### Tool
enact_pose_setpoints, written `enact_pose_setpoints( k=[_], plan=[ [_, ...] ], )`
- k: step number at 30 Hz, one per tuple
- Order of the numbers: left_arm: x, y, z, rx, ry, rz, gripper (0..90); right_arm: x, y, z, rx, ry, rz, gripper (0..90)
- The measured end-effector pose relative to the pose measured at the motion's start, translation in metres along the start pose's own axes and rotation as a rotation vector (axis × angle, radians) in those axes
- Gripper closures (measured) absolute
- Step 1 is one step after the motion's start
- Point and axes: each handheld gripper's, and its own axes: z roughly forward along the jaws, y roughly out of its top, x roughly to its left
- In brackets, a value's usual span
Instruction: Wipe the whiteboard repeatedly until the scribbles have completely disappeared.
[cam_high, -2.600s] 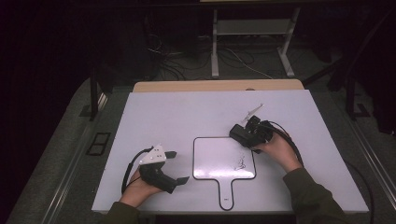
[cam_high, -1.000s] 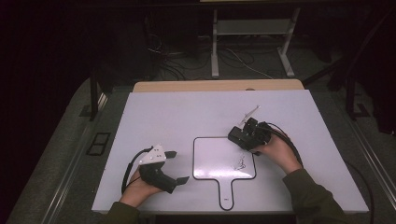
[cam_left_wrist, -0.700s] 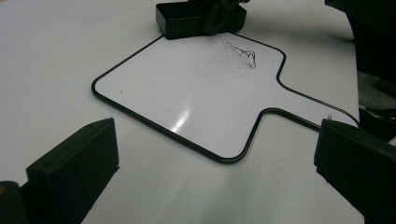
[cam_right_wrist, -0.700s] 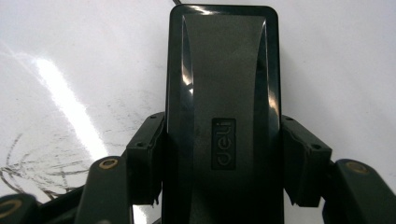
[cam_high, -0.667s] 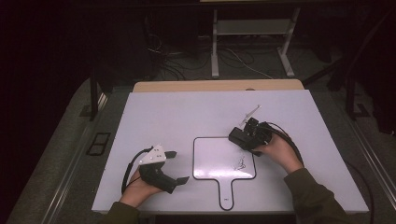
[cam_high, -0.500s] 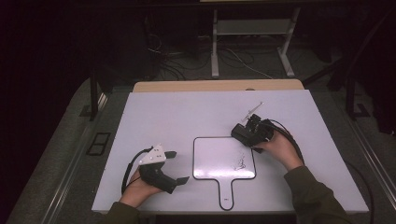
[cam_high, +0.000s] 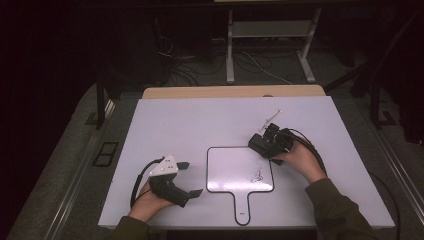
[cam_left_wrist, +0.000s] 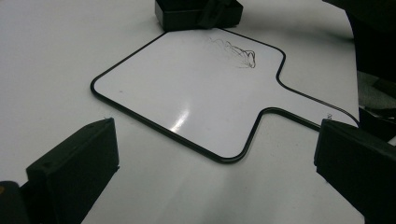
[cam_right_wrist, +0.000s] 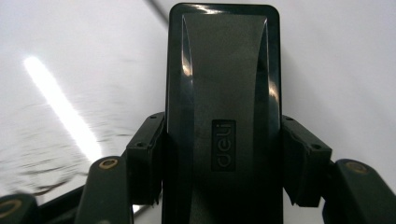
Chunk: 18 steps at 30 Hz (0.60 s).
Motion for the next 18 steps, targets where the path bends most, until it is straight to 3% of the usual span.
enact_pose_setpoints(
  k=[9, 11, 12, 15, 18],
  plan=[
    [0.0, 0.0, -0.001, -0.003, 0.002, 0.001, 0.0, 0.028, 0.005, 0.001, -0.007, 0.076, -0.094, 38.7],
    [0.0, 0.0, -0.001, -0.001, 0.003, 0.002, 0.0, 0.026, 0.005, 0.001, -0.014, 0.059, -0.098, 38.7],
    [0.0, 0.0, -0.001, -0.001, 0.003, 0.002, 0.0, 0.023, 0.005, 0.002, -0.018, 0.038, -0.085, 38.7],
    [0.0, 0.0, -0.001, -0.001, 0.002, 0.002, 0.0, 0.015, 0.003, 0.003, -0.041, 0.037, -0.039, 38.7],
    [0.0, 0.0, -0.001, 0.0, 0.003, 0.001, 0.0, 0.022, 0.003, 0.002, -0.031, 0.031, -0.07, 38.7]
  ],
)
